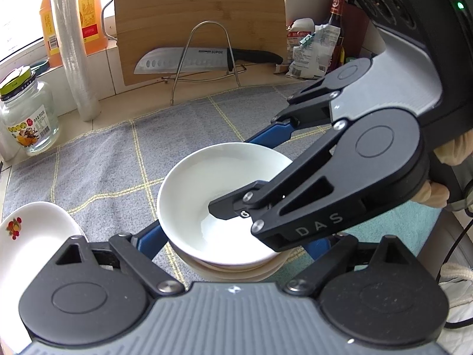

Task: Organize plates and bowls
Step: 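Lower the flower bowl into the nested bowls and open both grippers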

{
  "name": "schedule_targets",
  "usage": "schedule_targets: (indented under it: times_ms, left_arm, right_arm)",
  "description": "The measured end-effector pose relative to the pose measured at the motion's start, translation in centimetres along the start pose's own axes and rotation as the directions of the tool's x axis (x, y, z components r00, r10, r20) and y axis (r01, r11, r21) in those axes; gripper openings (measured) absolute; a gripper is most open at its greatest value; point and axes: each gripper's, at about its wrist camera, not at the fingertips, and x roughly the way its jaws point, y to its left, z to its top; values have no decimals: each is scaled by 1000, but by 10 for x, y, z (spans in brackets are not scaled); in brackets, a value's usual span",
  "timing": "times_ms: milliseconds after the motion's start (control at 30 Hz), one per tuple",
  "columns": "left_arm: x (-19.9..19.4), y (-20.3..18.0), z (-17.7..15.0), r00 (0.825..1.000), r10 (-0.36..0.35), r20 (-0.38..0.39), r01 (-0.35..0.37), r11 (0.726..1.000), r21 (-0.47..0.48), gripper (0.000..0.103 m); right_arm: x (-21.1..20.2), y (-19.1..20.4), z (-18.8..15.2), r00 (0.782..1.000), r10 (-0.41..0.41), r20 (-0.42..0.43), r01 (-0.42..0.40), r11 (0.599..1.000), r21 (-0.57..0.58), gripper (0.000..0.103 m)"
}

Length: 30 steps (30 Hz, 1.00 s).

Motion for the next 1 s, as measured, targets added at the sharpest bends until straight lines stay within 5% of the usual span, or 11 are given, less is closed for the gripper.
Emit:
schedule_targets:
  times_ms: [300, 633, 1000]
  left_arm:
    - [-1, -1, 0, 1000, 11, 6, -11, 1000, 11, 95]
    - [-17, 3, -7, 1000, 0, 24, 0, 1000, 6, 96]
    - [-28, 7, -21, 1000, -4, 19, 5, 999, -42, 96]
  right_arm:
    - [0, 2, -3, 1000, 3, 2, -3, 1000, 15, 76]
    - [-9, -1, -10, 1000, 4, 15, -5, 999, 48, 99]
    - [-11, 11, -20, 999, -24, 22, 23, 998, 54, 100]
